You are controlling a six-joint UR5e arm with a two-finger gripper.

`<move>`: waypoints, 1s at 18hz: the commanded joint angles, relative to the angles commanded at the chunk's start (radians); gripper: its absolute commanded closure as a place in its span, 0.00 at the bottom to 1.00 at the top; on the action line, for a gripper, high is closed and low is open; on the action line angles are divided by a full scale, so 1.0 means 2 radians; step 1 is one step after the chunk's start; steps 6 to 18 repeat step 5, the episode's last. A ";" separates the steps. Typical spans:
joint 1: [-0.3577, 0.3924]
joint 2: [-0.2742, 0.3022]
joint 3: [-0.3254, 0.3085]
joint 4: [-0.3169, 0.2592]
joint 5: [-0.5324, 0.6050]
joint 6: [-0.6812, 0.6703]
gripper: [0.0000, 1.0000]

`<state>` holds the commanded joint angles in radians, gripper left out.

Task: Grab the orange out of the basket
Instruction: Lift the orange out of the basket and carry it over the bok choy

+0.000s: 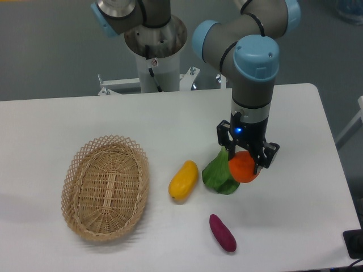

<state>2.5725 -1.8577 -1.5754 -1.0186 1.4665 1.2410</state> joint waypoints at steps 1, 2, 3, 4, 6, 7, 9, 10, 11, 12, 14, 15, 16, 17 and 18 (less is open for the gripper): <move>0.000 0.000 0.000 0.000 -0.001 0.000 0.49; 0.000 0.000 0.001 0.000 -0.003 0.000 0.49; 0.000 0.000 0.001 0.000 -0.005 0.000 0.49; 0.000 0.000 0.001 0.001 -0.005 0.000 0.49; 0.000 0.000 0.001 0.000 -0.005 0.000 0.49; 0.000 0.000 0.001 0.000 -0.005 0.000 0.49; 0.000 0.000 0.001 0.000 -0.005 0.000 0.49; 0.000 0.000 0.001 0.000 -0.005 0.000 0.49; 0.000 0.000 0.001 0.000 -0.005 0.000 0.49; 0.000 0.000 0.001 0.000 -0.005 0.000 0.49; 0.000 0.000 0.001 0.000 -0.005 0.000 0.49; 0.000 0.000 0.001 0.000 -0.005 0.000 0.49; 0.000 0.000 0.001 0.000 -0.005 0.000 0.49; 0.000 0.000 0.001 0.000 -0.005 0.000 0.49; 0.000 0.000 0.001 0.000 -0.005 0.000 0.49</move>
